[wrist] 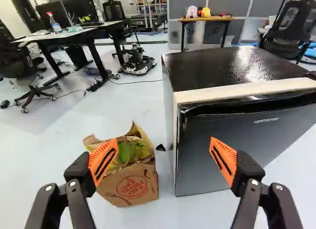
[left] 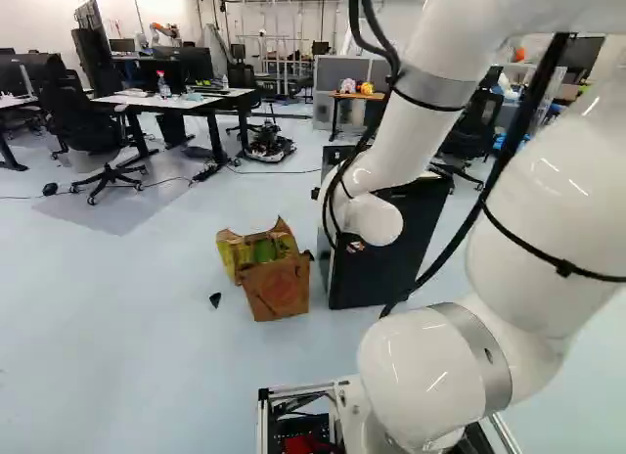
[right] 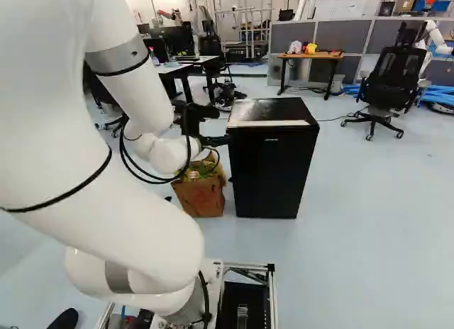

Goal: Grab a drink from the fridge

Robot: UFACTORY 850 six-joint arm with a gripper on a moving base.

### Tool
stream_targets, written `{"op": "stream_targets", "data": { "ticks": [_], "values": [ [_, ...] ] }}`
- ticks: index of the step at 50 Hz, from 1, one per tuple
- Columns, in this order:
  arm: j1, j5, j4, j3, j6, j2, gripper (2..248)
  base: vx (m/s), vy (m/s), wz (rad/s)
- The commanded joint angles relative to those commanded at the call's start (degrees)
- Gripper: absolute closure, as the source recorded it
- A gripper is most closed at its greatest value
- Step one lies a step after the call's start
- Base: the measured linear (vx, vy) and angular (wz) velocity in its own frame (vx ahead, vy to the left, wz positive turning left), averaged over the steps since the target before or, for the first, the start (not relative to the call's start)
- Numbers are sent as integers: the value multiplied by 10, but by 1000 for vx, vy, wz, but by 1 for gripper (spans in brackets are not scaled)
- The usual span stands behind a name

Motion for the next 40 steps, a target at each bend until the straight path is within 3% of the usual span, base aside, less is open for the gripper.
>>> {"op": "stream_targets", "data": {
  "ticks": [40],
  "values": [
    [56, 67, 188, -81, 0, -136, 3, 0, 0, 0]
  ]
}}
